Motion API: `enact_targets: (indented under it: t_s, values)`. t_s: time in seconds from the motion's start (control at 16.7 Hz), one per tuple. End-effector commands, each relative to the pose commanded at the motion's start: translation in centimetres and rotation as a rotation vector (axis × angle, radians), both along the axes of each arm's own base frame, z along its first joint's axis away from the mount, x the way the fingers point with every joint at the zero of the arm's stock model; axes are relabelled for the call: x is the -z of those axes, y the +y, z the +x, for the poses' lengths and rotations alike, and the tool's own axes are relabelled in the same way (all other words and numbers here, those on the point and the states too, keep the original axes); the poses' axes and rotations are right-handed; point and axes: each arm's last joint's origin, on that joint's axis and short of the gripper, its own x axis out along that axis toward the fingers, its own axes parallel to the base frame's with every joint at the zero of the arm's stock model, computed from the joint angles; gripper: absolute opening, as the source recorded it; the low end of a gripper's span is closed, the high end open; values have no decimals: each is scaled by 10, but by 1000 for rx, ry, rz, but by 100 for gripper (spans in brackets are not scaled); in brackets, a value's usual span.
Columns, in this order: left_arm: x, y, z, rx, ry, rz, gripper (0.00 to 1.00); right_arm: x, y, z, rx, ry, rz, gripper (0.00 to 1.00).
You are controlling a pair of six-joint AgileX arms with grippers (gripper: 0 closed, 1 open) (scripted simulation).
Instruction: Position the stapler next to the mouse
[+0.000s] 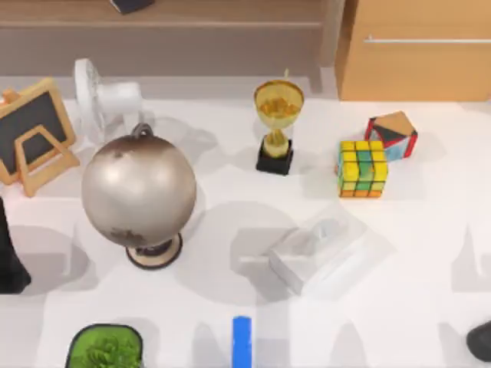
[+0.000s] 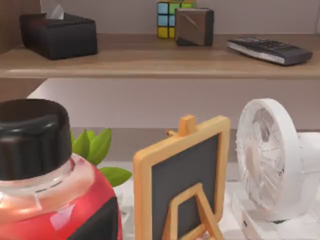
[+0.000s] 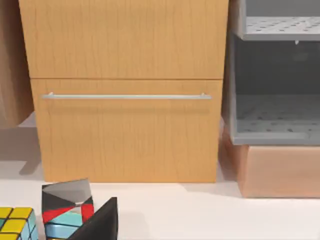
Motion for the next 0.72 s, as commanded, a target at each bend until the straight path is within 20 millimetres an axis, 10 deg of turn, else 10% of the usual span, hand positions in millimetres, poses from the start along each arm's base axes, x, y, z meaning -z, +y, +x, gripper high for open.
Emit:
enact_targets:
  t_s: [0.72]
  values:
    - [0, 0, 0, 0, 0, 0, 100, -48, 35, 26, -194, 426, 208, 100]
